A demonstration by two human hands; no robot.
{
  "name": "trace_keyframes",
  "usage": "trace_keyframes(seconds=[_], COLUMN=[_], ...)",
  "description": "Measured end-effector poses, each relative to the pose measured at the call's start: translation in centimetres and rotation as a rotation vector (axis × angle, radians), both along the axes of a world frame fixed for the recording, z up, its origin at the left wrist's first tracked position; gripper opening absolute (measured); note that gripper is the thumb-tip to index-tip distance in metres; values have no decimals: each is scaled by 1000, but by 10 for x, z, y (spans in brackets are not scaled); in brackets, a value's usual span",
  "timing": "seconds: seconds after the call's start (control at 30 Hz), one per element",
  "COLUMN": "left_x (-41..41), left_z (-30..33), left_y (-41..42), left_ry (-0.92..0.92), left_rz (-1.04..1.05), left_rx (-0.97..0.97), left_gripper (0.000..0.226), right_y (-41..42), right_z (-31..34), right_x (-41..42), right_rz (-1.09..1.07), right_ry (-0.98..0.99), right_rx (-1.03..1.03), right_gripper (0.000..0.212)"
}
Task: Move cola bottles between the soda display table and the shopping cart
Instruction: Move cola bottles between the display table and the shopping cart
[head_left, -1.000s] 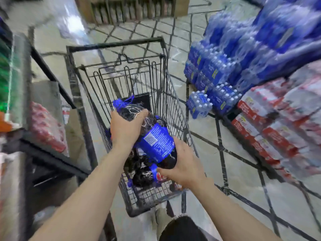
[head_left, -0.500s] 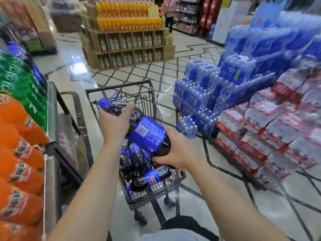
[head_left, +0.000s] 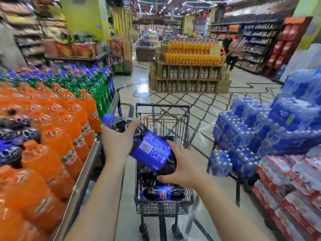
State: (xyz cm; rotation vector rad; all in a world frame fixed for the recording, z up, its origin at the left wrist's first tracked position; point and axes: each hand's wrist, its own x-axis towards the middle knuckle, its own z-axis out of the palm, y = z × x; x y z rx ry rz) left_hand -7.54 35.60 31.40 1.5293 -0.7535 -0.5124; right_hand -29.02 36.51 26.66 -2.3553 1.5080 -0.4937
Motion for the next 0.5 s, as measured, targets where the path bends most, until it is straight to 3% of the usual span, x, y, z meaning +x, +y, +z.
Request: trace_keyframes(seconds=[0.17,0.37,0.5], left_x=[16,50,71], left_z=[0,-2,11], left_y=[67,147,202], left_ry=[-5,-82,-75], left_rz=[193,394,455], left_rx=[8,25,48], left_gripper=[67,112,96], right_y=[33,78,111], right_z=[0,-4,1], right_x=[16,56,89], right_rz=[181,355,470], right_ry=[-12,-40,-54], right_rx=[-30,-4,-1], right_gripper=[122,122,122])
